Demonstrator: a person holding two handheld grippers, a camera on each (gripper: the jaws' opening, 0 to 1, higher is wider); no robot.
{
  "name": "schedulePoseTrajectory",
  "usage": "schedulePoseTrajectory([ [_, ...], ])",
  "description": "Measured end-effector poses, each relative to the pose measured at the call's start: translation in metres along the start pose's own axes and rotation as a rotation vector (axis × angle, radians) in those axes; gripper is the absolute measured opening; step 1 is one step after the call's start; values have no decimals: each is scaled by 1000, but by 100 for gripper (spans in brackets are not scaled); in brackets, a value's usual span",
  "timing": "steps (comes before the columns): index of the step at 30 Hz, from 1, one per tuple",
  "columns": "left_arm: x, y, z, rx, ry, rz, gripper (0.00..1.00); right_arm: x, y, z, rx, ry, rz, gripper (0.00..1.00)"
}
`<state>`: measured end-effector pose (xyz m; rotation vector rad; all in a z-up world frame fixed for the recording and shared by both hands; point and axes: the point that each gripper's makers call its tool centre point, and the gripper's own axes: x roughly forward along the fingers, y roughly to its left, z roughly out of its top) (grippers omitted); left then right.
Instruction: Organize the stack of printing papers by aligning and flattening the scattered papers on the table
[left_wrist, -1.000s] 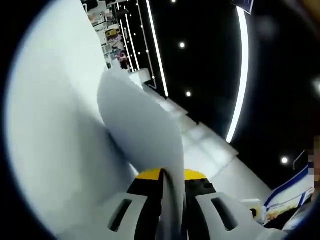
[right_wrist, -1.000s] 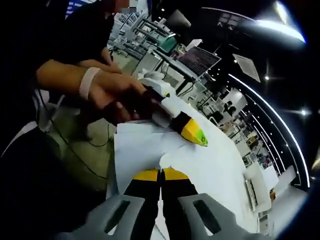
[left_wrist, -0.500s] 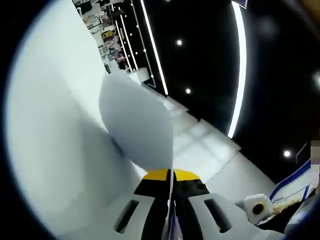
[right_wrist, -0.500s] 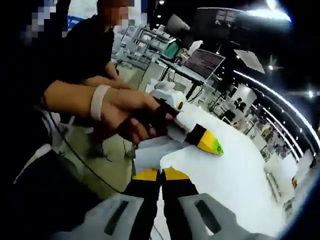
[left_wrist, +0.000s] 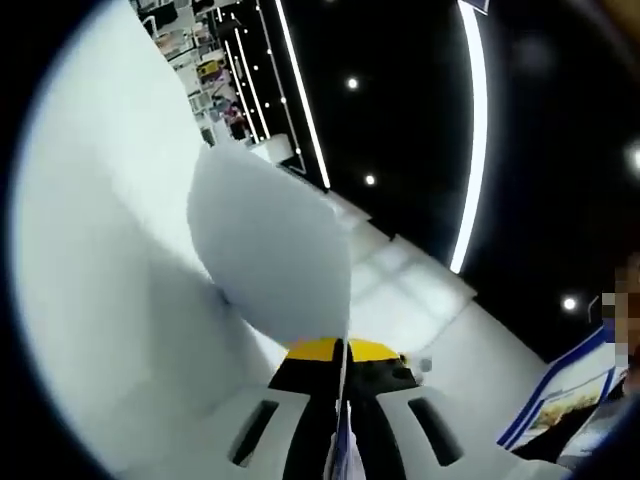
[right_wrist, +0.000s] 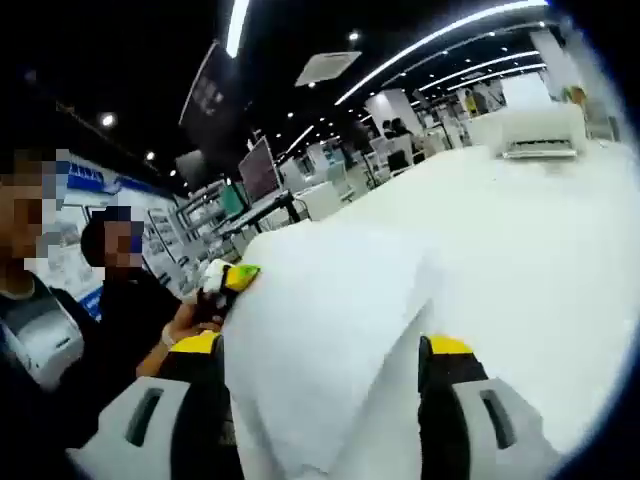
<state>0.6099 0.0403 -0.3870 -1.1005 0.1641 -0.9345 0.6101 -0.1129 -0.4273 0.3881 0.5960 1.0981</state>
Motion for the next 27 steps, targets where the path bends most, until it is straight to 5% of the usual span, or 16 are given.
schedulePoseTrajectory([
  [4,16,-18,8,8,26,-64,6,10,-12,7,158,-79,148,76],
  [8,36,-44,13,39,84,-175,6,20,11,16,352,-130,348,79],
  [11,50,-65,15,54,131,-259,6,24,20,28,340,-165,426,79],
  [14,65,-69,15,123,184,-287,6,12,33,60,406,-213,576,71],
  [16,73,-67,11,145,240,-290,6,6,33,72,380,-231,598,65],
  [20,83,-64,6,195,300,-298,6,-15,22,100,292,-261,618,35],
  [22,87,-56,5,233,320,-287,6,-19,12,101,173,-257,548,15],
  [27,95,-20,-15,390,456,-215,6,-27,18,81,-121,-215,395,5],
])
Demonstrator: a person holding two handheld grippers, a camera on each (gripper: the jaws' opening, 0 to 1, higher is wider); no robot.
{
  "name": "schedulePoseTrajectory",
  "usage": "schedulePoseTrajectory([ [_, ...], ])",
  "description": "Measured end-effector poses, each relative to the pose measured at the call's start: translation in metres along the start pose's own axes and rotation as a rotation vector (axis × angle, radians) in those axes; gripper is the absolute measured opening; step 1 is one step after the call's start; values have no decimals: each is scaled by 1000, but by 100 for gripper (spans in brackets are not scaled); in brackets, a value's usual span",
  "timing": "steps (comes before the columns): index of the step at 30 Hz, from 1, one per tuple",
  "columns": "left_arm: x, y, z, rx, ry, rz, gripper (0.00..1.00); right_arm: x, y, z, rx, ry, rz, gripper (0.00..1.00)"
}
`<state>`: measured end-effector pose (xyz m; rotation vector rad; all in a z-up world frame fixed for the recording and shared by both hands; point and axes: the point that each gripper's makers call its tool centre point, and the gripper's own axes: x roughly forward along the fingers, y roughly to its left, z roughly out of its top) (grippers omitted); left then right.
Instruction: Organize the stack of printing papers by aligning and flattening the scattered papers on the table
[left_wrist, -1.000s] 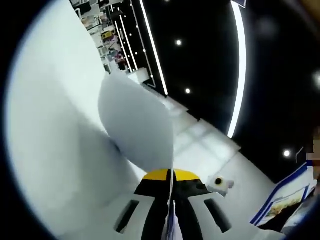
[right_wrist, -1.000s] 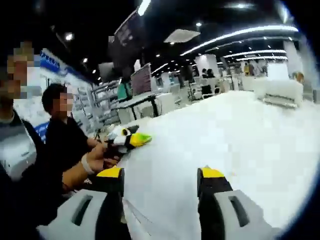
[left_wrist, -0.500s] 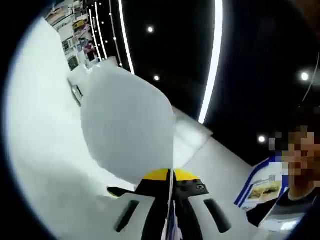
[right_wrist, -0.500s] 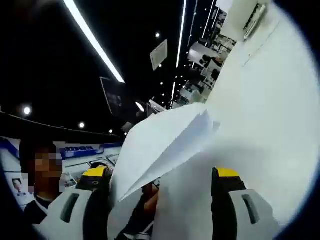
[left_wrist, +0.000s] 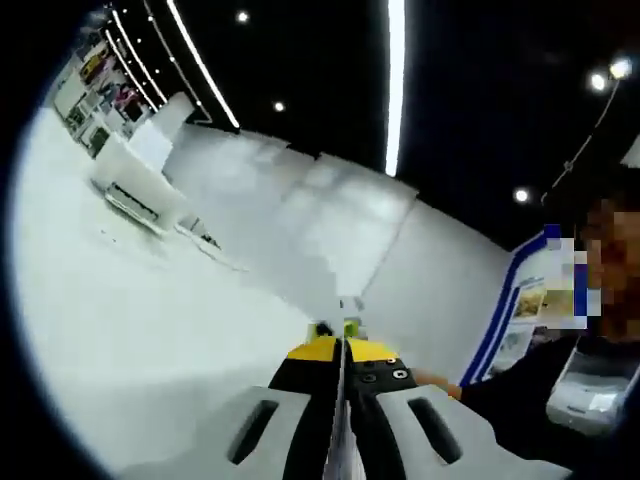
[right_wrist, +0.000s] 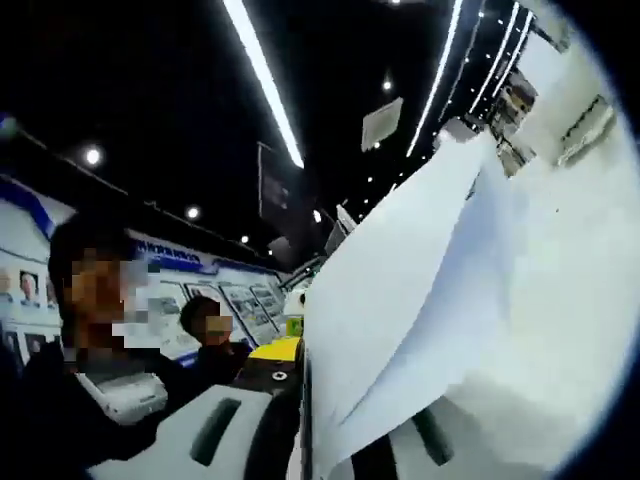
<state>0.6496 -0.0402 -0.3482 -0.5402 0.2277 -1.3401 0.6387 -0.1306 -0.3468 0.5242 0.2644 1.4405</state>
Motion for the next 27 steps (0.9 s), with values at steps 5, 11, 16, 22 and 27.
schedulePoseTrajectory([
  [5,14,-9,4,213,30,-41,6,-7,14,16,-248,57,-62,0],
  [11,35,-2,18,299,113,-28,11,-3,26,55,-430,159,-123,0],
  [16,35,12,13,202,75,-42,18,-13,-12,43,-384,176,-235,16],
  [22,33,13,15,207,42,-58,12,-15,-9,28,-359,159,-209,11],
  [27,36,-1,36,245,2,-76,7,-11,8,51,-414,127,-182,0],
])
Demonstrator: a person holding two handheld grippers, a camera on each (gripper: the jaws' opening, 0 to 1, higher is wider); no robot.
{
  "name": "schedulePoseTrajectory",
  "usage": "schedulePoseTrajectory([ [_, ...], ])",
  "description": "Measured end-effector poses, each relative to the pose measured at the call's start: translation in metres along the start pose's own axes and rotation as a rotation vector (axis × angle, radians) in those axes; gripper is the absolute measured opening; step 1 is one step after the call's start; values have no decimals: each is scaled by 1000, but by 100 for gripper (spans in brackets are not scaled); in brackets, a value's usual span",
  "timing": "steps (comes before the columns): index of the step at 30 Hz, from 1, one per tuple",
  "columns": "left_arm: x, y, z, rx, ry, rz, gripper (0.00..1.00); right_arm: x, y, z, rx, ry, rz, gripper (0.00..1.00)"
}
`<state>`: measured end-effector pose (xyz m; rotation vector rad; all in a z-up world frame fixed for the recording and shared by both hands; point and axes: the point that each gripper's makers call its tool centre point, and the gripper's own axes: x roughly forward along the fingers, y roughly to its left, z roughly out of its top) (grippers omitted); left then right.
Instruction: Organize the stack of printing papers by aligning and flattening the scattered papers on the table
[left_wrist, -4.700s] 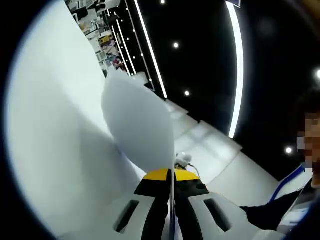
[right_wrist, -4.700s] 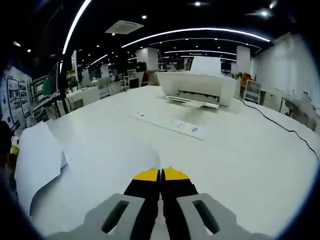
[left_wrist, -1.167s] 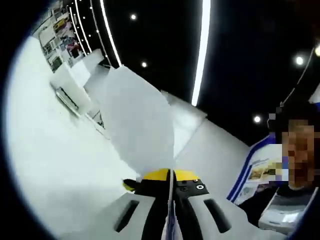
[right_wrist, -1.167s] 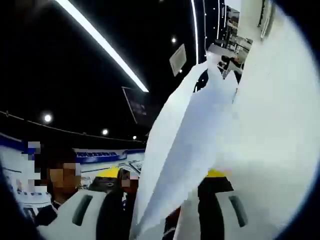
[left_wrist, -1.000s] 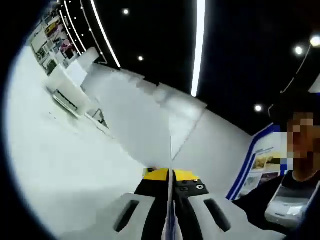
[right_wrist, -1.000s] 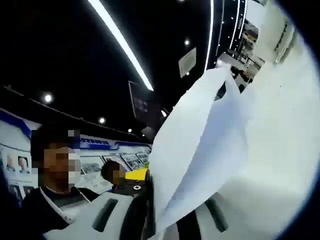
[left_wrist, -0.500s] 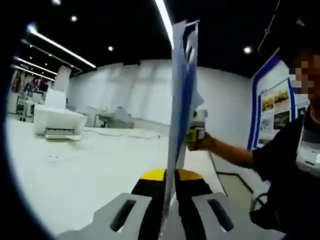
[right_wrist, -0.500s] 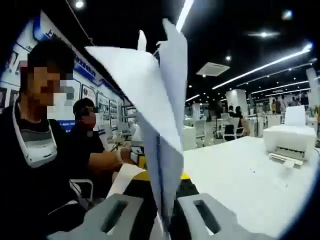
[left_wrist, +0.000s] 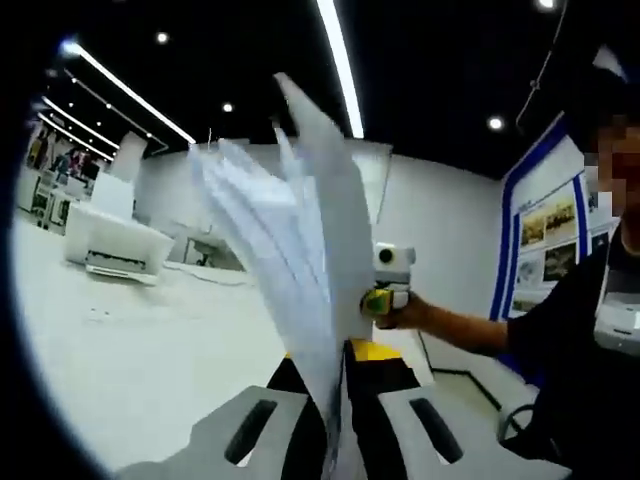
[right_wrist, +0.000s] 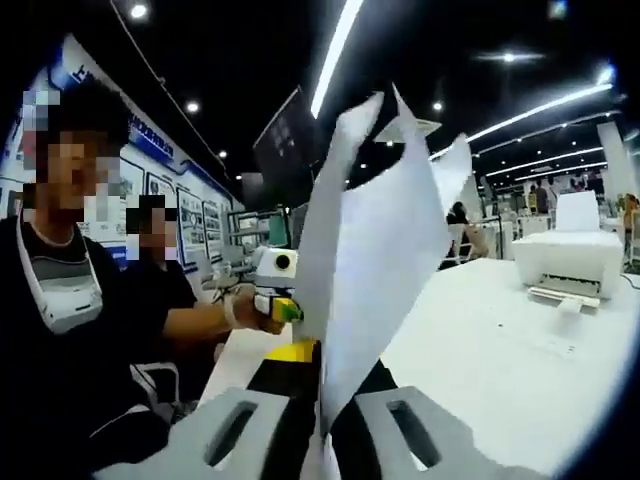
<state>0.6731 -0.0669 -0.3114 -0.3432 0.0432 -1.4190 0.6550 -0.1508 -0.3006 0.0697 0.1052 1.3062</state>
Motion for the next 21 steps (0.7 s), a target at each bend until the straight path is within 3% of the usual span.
schedulePoseTrajectory([
  [2,0,4,5,1,-14,10,11,0,3,4,-12,-7,17,0],
  [4,2,10,-11,-88,20,32,21,-1,-5,-8,19,11,-8,9],
  [5,4,12,-16,-84,26,30,22,-1,-9,-17,54,26,-23,11],
  [9,11,8,-32,-66,41,1,14,3,-4,-22,68,-4,12,0],
  [12,13,-4,-21,-203,0,-37,10,7,-2,-14,79,-8,12,0],
  [14,13,-5,-17,-172,6,-35,7,8,0,-9,92,-8,12,0],
  [16,10,-12,-9,-48,3,-35,6,10,3,-1,57,-18,16,0],
  [19,7,-13,-15,-10,17,-20,6,11,5,-9,66,-4,11,0],
  [20,6,-13,-16,-8,21,-20,6,11,4,-12,34,-1,2,4],
  [21,5,-13,-17,-6,34,-16,7,11,2,-14,12,6,-12,13],
])
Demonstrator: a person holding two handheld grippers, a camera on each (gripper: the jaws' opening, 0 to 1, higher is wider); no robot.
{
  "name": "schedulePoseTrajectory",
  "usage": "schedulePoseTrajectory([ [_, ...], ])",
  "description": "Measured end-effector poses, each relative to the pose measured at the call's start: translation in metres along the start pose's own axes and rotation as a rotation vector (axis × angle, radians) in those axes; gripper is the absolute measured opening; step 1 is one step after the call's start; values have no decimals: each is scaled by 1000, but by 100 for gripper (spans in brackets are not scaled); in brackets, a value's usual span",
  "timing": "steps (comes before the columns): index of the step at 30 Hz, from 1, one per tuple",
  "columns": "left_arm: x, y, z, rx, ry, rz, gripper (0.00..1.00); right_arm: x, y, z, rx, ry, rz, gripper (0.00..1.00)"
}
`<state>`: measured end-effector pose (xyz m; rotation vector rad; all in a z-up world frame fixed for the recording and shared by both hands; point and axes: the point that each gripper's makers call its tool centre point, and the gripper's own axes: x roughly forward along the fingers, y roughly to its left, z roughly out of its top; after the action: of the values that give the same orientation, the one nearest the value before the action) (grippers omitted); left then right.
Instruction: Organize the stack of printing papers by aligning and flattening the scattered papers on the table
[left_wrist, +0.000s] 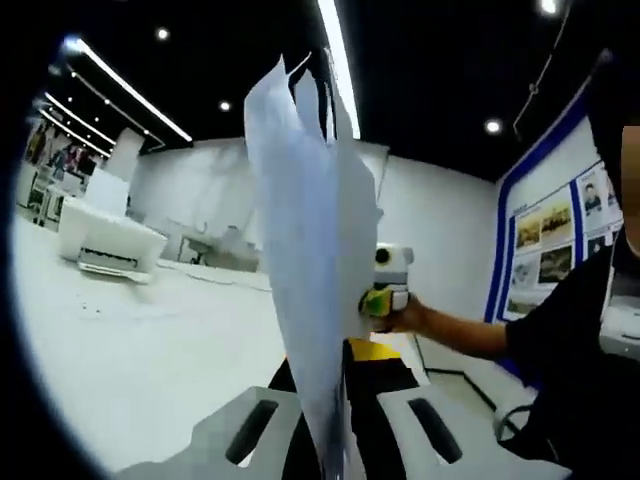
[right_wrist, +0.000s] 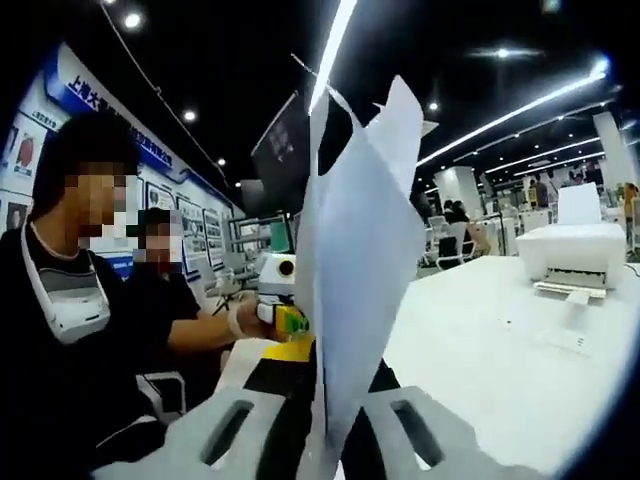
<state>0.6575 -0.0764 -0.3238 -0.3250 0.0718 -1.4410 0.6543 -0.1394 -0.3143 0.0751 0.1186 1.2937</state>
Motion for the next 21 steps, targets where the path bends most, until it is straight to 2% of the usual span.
schedulePoseTrajectory([
  [2,-2,1,-4,31,30,11,10,0,0,5,16,-7,-7,20],
  [3,-4,6,-1,43,34,19,12,0,1,8,26,-20,-2,19],
  [4,-4,3,-4,13,32,5,14,0,2,8,36,-27,7,15],
  [5,-3,0,-6,-16,29,-9,12,-1,2,7,46,-33,16,10],
  [6,-3,-3,-9,-46,27,-22,6,-1,3,7,56,-40,25,0],
  [7,-2,-2,-8,-63,12,-29,6,-1,3,6,66,-46,34,0],
  [8,-1,4,-7,-72,5,3,6,0,0,9,118,-69,18,0],
  [9,-1,6,-7,-48,8,17,6,1,-3,11,142,-70,8,0],
  [11,1,1,7,21,-25,10,6,0,0,25,84,-87,15,0],
  [13,0,1,17,0,-18,7,8,0,8,35,19,-72,16,0],
  [14,-1,1,17,-24,-9,5,10,1,9,37,10,-67,14,2],
  [15,-1,2,13,-22,0,4,15,2,7,31,9,-47,-2,10],
  [16,-1,7,2,-11,22,12,19,2,6,28,13,-33,-8,14],
  [17,0,12,-8,-23,36,23,21,1,6,-4,103,73,15,12],
  [18,0,14,-15,-43,45,18,16,2,4,-12,118,65,20,9],
  [19,2,7,-20,-82,32,-17,6,2,3,-15,107,31,19,6],
  [20,3,6,-13,-109,-24,-25,6,2,3,-13,95,-11,17,1],
  [21,1,8,-15,-113,-12,-13,6,1,6,-10,74,-33,32,0],
])
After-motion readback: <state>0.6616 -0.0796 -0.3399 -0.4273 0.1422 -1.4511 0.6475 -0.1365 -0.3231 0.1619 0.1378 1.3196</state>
